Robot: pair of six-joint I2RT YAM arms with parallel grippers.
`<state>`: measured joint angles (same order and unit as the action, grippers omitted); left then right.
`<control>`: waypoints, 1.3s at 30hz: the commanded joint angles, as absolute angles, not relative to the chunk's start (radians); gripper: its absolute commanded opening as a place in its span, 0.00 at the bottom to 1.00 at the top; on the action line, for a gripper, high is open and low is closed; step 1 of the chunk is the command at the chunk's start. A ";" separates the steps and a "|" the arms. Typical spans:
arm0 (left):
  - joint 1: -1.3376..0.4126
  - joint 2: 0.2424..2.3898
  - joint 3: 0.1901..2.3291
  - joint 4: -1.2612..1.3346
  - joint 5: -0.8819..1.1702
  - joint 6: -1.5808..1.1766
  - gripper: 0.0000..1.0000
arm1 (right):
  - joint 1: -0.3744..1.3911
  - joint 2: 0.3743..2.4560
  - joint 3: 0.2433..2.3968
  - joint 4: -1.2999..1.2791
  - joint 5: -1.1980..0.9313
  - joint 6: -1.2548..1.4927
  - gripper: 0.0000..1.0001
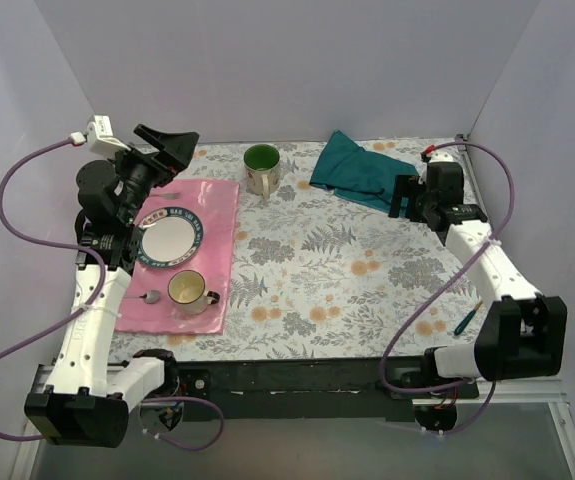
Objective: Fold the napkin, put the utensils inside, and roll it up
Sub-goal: Move the napkin to the centre of the board
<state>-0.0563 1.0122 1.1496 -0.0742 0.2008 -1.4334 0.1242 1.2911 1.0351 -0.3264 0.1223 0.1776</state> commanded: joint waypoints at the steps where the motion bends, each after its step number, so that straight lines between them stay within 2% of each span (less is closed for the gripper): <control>1: -0.060 1.089 1.091 -0.017 0.418 -1.552 0.98 | 0.123 1.501 1.098 -0.233 0.079 0.189 0.99; 4: -0.158 1.159 1.054 0.021 0.515 -1.559 0.98 | 0.124 1.697 1.225 -0.262 0.093 0.222 0.99; 9: -0.498 1.152 0.982 0.006 0.373 -1.453 0.98 | 0.129 1.923 1.414 -0.250 0.138 0.173 0.98; 13: -0.665 1.118 0.873 0.006 0.324 -1.439 0.98 | 0.129 2.102 1.580 -0.262 0.184 0.103 0.99; 17: -0.784 1.054 0.758 -0.049 0.214 -1.439 0.98 | 0.130 2.320 1.947 -0.446 0.179 0.078 0.97; 18: -0.804 1.023 0.740 -0.054 0.201 -1.442 0.98 | 0.130 2.357 1.998 -0.477 0.181 0.077 0.96; 21: -0.810 0.983 0.718 -0.092 0.160 -1.444 0.98 | 0.130 2.436 2.075 -0.517 0.150 0.074 0.81; 22: -0.811 0.970 0.722 -0.122 0.146 -1.424 0.98 | 0.132 2.430 2.062 -0.511 0.126 0.077 0.68; 23: -0.811 0.968 0.733 -0.136 0.134 -1.413 0.98 | 0.133 2.418 2.039 -0.497 0.106 0.078 0.62; 24: -0.811 0.969 0.755 -0.150 0.108 -1.402 0.98 | 0.140 2.401 1.976 -0.468 0.085 0.081 0.49; 26: -0.811 0.991 0.785 -0.182 0.083 -1.381 0.98 | 0.161 2.337 1.919 -0.471 0.072 0.086 0.31; 27: -0.810 1.003 0.801 -0.190 0.043 -1.378 0.98 | 0.194 2.301 1.820 -0.463 0.069 0.084 0.19; 28: -0.810 1.017 0.836 -0.219 0.020 -1.381 0.98 | 0.215 2.222 1.768 -0.453 0.061 0.080 0.15; 30: -0.810 1.074 0.873 -0.257 -0.039 -1.388 0.98 | 0.285 2.070 1.642 -0.437 0.104 0.093 0.10; 31: -0.810 1.097 0.902 -0.265 -0.051 -1.387 0.98 | 0.307 2.012 1.500 -0.422 0.109 0.122 0.10; 35: -0.808 1.183 0.934 -0.264 -0.061 -1.356 0.98 | 0.394 1.706 1.153 -0.336 0.043 0.192 0.09; 38: -0.808 1.200 0.919 -0.232 -0.029 -1.341 0.98 | 0.448 1.501 0.931 -0.259 -0.148 0.219 0.10; 39: -0.808 1.204 0.910 -0.219 -0.020 -1.339 0.98 | 0.487 1.426 0.895 -0.252 -0.202 0.224 0.13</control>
<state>-0.8082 1.1999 0.9070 -0.2234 -0.0128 -1.3800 0.4530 1.6344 1.0637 -0.3485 -0.0082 0.1623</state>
